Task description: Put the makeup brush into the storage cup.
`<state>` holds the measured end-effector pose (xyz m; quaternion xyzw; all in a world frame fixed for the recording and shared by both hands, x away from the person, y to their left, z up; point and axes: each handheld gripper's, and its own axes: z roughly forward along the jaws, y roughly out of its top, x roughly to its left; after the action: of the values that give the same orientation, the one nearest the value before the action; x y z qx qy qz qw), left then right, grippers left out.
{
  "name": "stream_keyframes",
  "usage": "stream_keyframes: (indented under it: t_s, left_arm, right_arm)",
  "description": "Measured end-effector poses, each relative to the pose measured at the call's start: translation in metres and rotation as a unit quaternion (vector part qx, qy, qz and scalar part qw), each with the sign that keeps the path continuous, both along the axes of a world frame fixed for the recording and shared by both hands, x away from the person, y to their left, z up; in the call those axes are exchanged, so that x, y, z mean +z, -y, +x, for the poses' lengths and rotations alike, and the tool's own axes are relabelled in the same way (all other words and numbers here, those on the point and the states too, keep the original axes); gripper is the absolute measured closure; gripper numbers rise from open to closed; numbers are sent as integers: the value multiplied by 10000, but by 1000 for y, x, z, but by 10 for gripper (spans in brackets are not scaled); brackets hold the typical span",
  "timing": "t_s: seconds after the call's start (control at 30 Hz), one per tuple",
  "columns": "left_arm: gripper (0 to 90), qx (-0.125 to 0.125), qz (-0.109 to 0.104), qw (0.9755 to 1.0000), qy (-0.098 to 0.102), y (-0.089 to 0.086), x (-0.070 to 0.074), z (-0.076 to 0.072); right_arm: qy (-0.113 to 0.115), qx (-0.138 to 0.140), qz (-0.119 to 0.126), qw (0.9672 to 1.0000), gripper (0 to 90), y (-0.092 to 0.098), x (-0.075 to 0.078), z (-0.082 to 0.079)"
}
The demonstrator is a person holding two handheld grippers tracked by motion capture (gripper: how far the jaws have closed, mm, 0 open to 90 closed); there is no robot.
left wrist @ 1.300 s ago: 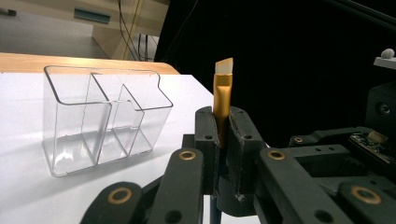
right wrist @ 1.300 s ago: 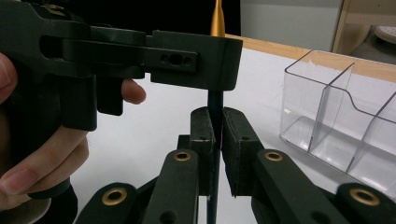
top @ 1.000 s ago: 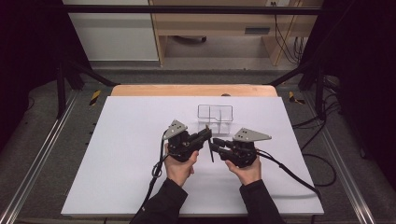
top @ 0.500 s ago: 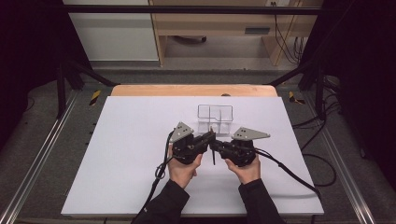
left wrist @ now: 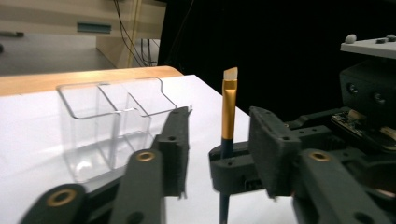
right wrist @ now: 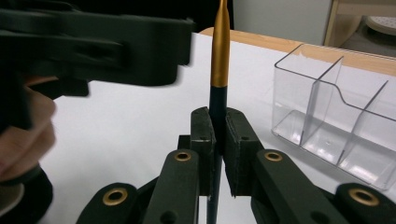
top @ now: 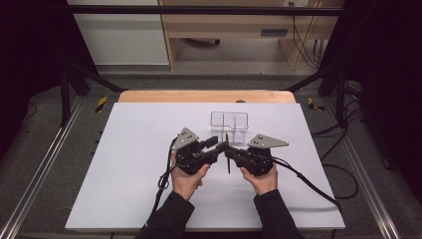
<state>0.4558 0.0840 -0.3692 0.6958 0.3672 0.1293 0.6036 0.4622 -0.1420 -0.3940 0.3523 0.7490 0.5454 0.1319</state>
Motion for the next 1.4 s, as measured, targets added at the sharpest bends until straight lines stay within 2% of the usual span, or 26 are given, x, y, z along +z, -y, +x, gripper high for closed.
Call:
stream_keyframes:
  t_s: [0.27,0.4,0.6,0.7,0.93,1.3,1.4]
  left_arm:
    - [353,60,215,9996,175,-30,2,-2]
    - [303,136,246,9995,149,-45,-1,-4]
    - [240,235,534,9982,127,-62,-6,-8]
    - [219,262,738,9969,101,-70,-11,-10]
    - [177,385,1024,9940,57,-90,-26,-16]
    - [121,660,1107,9916,-101,-118,-43,-21]
    - [105,741,1112,9910,-89,-124,-44,-22]
  right_arm:
    - [83,-173,-88,9998,837,4,2,5]
    - [117,-228,-83,9996,837,5,4,7]
    - [143,-280,-83,9995,836,6,5,8]
    - [174,-308,-87,9993,836,7,6,9]
    - [210,-353,-86,9991,836,9,8,11]
    - [297,-444,-12,9986,836,9,11,15]
    - [332,-486,-12,9983,836,8,13,18]
